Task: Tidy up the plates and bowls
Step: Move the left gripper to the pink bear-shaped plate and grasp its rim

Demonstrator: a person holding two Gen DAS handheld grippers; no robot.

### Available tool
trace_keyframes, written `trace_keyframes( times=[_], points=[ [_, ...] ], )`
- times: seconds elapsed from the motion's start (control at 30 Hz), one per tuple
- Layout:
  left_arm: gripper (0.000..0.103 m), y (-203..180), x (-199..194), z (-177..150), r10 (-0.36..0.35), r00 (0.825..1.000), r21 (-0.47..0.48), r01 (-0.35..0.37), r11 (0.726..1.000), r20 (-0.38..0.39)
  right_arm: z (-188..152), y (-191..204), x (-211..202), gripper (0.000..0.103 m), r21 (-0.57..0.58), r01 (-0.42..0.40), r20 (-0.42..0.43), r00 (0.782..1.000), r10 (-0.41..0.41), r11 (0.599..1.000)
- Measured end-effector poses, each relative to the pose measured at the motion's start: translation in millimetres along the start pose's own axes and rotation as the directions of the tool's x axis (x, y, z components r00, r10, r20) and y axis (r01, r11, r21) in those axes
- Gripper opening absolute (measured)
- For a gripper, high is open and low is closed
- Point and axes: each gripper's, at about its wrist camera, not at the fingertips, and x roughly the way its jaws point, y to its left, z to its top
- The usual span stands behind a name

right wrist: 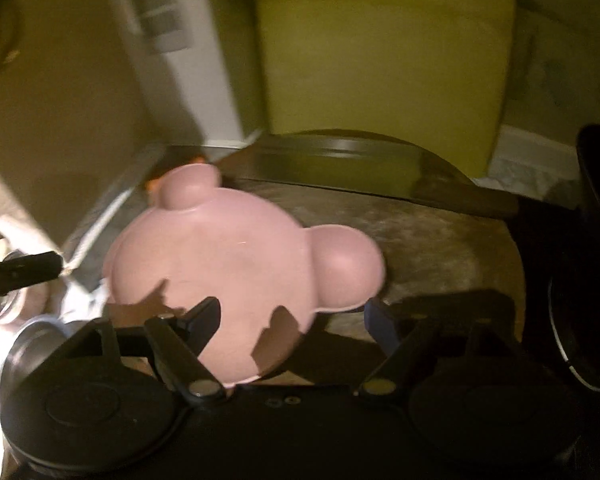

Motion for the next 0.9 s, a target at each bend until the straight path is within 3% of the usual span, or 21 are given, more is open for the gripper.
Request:
trace_keyframes(
  times=[0.2,0.37,0.5,0.67,0.9],
  points=[
    [0.079,-2,43,8,-0.001,0.998,-0.003,0.001,1.0,-0.064,7,-31,26,0.079,0.061,0.014,-0.043,0.999,-0.012,0.998],
    [0.078,8,71,11,0.003,0.993,-0.046,-0.009,0.999,-0.12,10,-47,42,0.072,0.117,0.013,-0.078,0.997,-0.004,0.993],
    [0.056,12,84,11,-0.007,0.988,-0.06,-0.002,0.998,-0.155,11,-54,47,0.064,0.131,0.008,-0.084,0.996,0.003,0.991],
    [0.037,11,91,10,-0.022,0.983,-0.066,0.01,0.998,-0.18,14,-57,47,0.038,0.141,-0.005,-0.088,0.996,0.018,0.99],
    [0.023,7,90,9,0.003,0.984,-0.044,-0.011,0.999,-0.179,15,-55,47,0.011,0.154,-0.04,-0.079,0.995,0.052,0.987]
  ],
)
